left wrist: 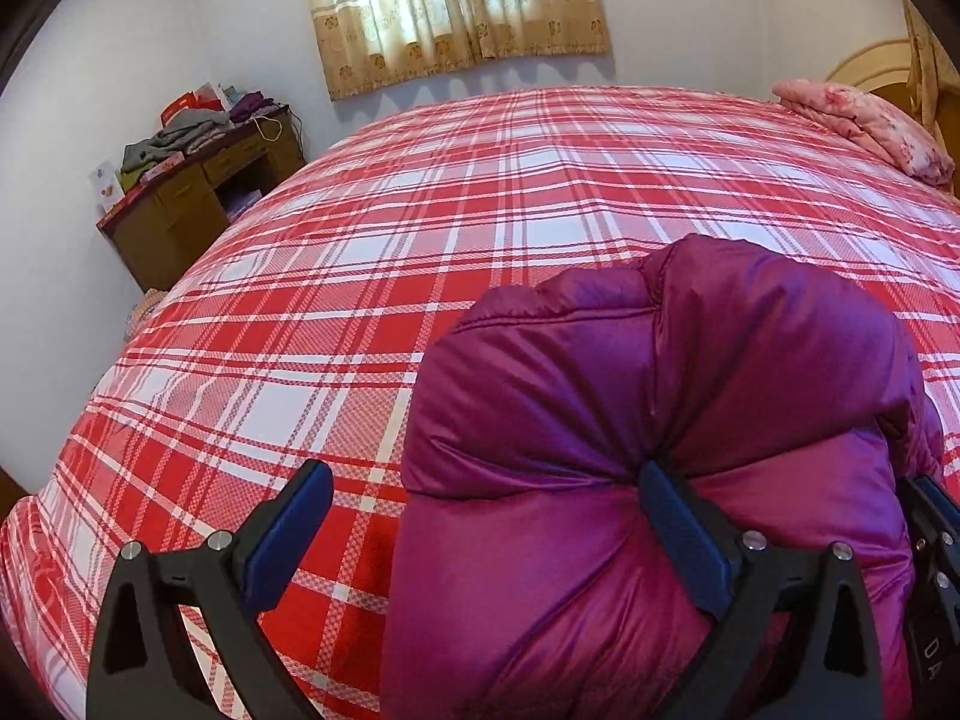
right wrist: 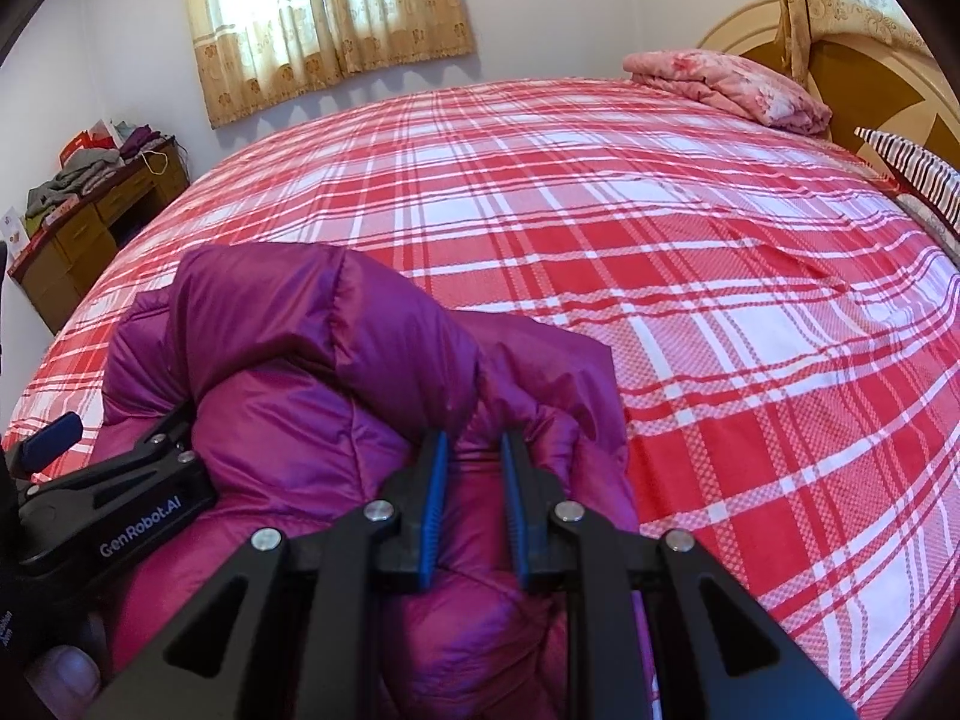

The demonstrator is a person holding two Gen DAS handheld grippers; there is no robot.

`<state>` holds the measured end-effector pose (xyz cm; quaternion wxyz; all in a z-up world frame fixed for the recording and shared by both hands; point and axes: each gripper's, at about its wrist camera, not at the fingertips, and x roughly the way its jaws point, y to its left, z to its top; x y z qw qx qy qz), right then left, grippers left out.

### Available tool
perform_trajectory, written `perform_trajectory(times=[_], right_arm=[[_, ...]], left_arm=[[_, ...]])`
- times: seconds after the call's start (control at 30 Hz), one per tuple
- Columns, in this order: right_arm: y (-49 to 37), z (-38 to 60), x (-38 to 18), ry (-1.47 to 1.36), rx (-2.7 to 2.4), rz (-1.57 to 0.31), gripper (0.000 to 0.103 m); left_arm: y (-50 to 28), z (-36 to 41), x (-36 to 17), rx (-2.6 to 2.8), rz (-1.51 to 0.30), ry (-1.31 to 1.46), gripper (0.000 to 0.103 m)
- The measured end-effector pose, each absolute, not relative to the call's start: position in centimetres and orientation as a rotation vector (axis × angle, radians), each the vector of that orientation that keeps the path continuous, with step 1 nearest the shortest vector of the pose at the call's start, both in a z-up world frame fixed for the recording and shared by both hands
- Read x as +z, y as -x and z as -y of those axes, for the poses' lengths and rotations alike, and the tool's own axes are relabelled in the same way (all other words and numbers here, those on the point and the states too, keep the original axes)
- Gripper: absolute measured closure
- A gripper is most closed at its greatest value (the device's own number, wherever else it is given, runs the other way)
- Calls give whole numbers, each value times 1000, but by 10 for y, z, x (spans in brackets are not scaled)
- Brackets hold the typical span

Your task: Fold large clothes

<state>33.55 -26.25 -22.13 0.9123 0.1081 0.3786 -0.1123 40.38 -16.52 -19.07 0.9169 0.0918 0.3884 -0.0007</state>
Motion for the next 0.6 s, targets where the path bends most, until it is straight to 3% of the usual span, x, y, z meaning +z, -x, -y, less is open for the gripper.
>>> perform_trajectory(times=[0.6], right_arm=[[-340, 259, -223, -200, -244, -808, 81]], left_arm=[[-408, 159, -194, -23, -827, -163, 1]])
